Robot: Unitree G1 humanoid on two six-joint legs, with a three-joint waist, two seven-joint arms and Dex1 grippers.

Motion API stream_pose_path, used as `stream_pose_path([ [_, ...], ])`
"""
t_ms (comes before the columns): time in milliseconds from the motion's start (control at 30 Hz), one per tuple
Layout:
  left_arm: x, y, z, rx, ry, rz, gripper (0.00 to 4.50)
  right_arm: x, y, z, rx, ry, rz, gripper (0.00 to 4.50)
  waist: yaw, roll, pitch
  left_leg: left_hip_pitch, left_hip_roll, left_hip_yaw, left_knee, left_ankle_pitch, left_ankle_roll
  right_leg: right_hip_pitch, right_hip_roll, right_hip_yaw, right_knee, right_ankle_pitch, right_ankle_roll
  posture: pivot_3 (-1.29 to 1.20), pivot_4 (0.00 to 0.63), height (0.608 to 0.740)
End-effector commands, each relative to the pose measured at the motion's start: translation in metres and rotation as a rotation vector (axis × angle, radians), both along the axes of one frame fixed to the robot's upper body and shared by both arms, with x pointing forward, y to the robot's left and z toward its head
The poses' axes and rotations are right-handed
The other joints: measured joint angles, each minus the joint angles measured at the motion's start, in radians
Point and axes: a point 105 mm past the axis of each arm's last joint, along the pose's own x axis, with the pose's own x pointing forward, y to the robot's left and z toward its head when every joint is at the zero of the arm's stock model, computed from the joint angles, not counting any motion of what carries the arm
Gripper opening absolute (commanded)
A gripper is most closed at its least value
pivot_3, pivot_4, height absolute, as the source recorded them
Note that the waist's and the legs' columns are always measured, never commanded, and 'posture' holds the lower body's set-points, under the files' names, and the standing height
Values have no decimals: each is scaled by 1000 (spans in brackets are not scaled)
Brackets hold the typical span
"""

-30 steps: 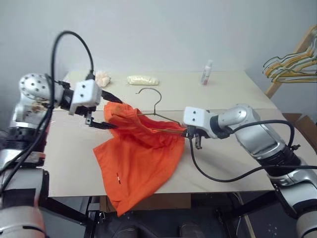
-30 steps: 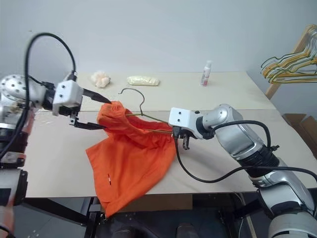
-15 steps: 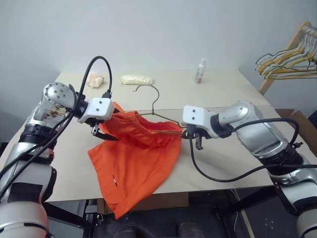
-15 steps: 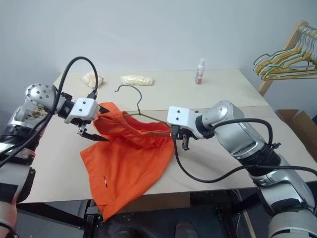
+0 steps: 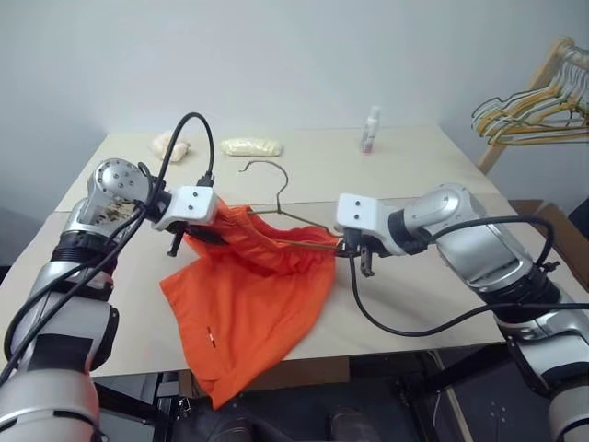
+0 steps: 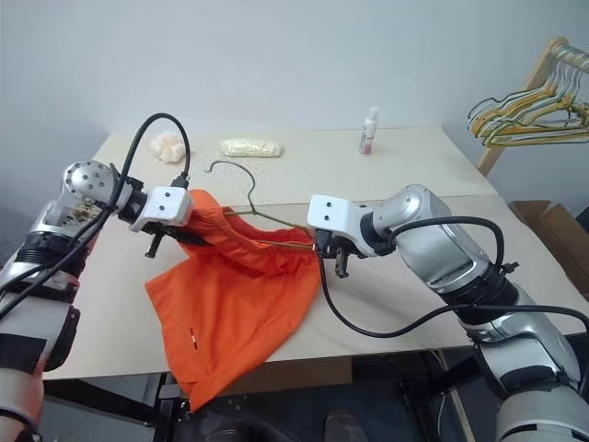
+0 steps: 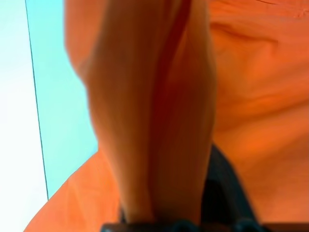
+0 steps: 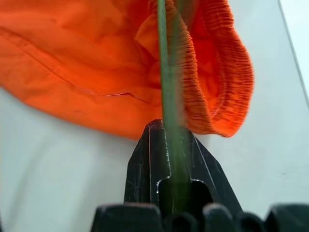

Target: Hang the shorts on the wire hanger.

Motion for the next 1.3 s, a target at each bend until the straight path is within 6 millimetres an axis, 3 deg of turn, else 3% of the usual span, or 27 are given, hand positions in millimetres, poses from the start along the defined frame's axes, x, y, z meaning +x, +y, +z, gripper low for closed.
stream_pose_path([
  [33, 3, -7, 17, -34, -40, -18, 49, -1, 6, 22, 18, -84, 48, 0, -2, 0, 0, 0, 0, 0, 0, 0, 0, 0, 0, 0, 0, 0, 0, -110, 0, 740],
  [133, 6, -10, 20, -65, -58, 7, 49, -2, 5, 23, 32, -111, 71, 0, -2, 0, 0, 0, 0, -2, 0, 0, 0, 0, 0, 0, 0, 0, 0, -110, 0, 740],
  [233, 5, -9, 21, -89, -34, 22, 0, 7, -7, 26, 32, -132, 4, 773, -2, 0, 0, 0, 0, -3, 0, 0, 0, 0, 0, 0, 1, 0, 0, -112, 0, 740],
  [433, 1, 1, 23, -147, 22, 74, 0, 27, -49, 45, 127, -161, -217, 2817, 0, 0, 0, 0, 0, -3, 0, 0, 0, 0, 0, 0, 1, 0, 0, -109, 0, 740],
  [600, 1, 7, 25, -198, 56, 136, 0, 29, -80, 48, 211, -151, -354, 4453, 0, 0, 0, 0, 0, -3, 0, 0, 0, 0, 0, 0, 1, 0, 0, -114, 0, 740],
  [700, 1, 10, 22, -198, 68, 157, 0, 21, -95, 41, 336, -57, -422, 4453, 0, 0, 0, 0, 0, -3, 0, 0, 0, 0, 0, 0, 0, 0, 0, -115, 0, 740],
  [800, 2, 10, 21, -203, 68, 170, 0, 6, -93, 28, 468, 73, -419, 4453, 1, 0, 0, 1, 0, -3, 0, 0, 0, 1, 0, 0, 1, 0, 0, -112, 0, 740],
  [1000, 5, 9, 24, -216, 57, 184, 0, -8, -54, -15, 592, 233, -417, 4453, -7, -1, -1, 3, 0, -3, 0, 0, 0, 1, 0, 2, 0, 0, 0, -106, 0, 740],
  [1300, 3, 10, 25, -219, 50, 190, 0, 14, 0, -46, 731, 320, -542, 4453, -3, -1, -1, 1, 0, -3, 0, 2, -4, 1, 0, 2, 2, 0, 0, -93, 0, 740],
])
